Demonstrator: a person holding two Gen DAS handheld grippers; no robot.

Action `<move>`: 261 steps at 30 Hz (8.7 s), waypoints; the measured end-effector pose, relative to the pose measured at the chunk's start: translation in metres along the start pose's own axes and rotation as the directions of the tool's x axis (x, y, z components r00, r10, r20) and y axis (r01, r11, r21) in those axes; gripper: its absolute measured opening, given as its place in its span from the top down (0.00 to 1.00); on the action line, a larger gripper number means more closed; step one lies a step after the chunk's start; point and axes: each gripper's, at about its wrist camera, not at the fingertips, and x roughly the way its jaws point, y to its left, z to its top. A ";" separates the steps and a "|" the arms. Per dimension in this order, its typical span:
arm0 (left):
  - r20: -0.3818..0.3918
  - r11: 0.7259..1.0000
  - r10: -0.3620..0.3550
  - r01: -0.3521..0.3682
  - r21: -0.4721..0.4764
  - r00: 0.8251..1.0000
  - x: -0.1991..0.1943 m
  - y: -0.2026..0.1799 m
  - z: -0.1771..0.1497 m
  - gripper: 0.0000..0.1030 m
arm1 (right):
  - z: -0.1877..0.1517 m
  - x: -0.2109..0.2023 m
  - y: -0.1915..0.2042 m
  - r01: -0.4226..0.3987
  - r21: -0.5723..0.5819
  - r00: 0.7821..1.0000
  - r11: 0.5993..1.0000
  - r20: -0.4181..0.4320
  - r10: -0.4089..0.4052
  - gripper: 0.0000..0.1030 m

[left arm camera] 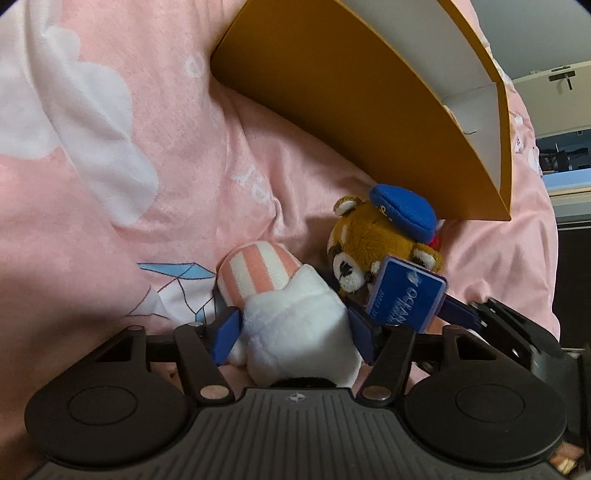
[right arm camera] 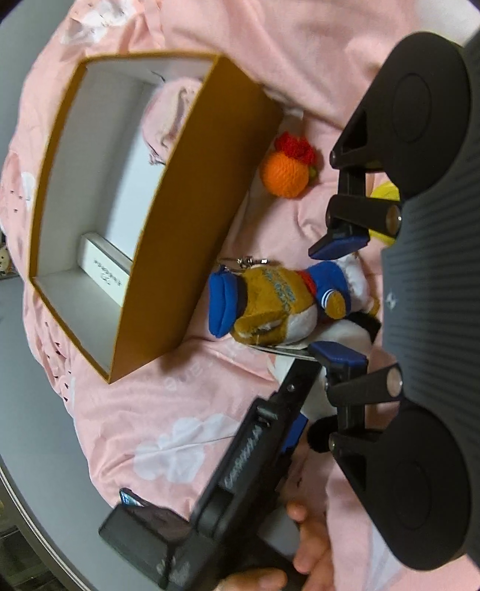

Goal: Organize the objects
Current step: 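Grasp the white striped dog plush with the left gripper while the right gripper reaches the brown bear plush, then lift the white dog plush with the left gripper while the right gripper grasps the brown bear plush, then carry the white dog plush and brown bear plush over the box opening, then lower both plushes into the box and open both grippers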

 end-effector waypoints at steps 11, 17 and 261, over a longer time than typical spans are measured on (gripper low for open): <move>0.187 0.957 0.097 -0.143 0.252 0.978 -0.033 -0.042 -0.012 0.41 | 0.007 0.032 -0.007 -0.022 0.027 1.000 0.999 -0.006 0.022 0.69; 0.331 0.888 0.167 -0.287 0.359 0.929 -0.056 -0.062 -0.014 0.42 | 0.005 0.018 -0.024 -0.004 0.151 1.000 0.988 0.017 0.002 0.79; 0.496 0.944 0.026 -0.185 0.273 0.868 -0.002 -0.093 0.174 0.64 | 0.150 0.059 -0.127 0.052 0.393 0.981 0.918 0.151 -0.121 0.61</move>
